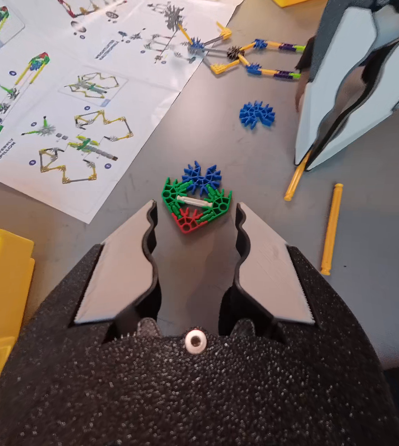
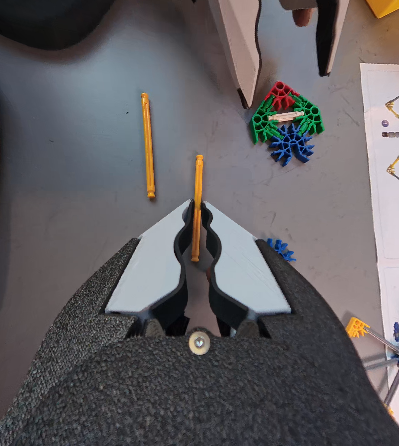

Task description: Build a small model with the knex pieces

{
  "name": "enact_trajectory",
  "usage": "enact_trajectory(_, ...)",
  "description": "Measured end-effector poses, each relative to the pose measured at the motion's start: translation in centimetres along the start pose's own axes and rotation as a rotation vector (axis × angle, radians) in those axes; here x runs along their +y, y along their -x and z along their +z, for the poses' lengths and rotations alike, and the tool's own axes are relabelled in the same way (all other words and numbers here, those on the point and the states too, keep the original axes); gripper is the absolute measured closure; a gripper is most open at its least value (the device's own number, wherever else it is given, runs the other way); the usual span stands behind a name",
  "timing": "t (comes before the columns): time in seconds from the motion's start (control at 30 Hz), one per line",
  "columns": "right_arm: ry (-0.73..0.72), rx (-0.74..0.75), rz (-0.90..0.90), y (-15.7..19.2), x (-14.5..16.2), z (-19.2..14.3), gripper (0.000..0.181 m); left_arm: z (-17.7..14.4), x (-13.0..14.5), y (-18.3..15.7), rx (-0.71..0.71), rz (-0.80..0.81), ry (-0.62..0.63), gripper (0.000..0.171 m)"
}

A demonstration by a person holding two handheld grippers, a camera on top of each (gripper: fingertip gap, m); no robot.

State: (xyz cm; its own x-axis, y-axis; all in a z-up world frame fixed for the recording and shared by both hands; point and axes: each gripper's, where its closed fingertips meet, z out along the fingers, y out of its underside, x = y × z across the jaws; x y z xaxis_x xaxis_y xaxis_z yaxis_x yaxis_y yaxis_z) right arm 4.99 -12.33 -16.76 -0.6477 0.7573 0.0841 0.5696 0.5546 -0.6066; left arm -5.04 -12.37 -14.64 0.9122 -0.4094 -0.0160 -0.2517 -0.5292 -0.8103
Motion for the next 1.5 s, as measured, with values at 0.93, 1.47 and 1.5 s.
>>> enact_trajectory(0.93, 0.010, -0.026, 0.004, 0.6, 1.0, -0.6, 0.176, 1.9, 1.2, -2.4, 0.116, 0.068, 0.086, 0.114)
enact_trajectory(1.47, 0.009, -0.036, 0.087, 0.2, 0.9, -0.5, 0.177, 1.9, 1.2, -2.4, 0.111, 0.075, 0.083, 0.115)
enact_trajectory(1.5, 0.011, -0.037, 0.078, 0.2, 0.9, -0.5, 0.177, 1.9, 1.2, -2.4, 0.112, 0.076, 0.083, 0.115)
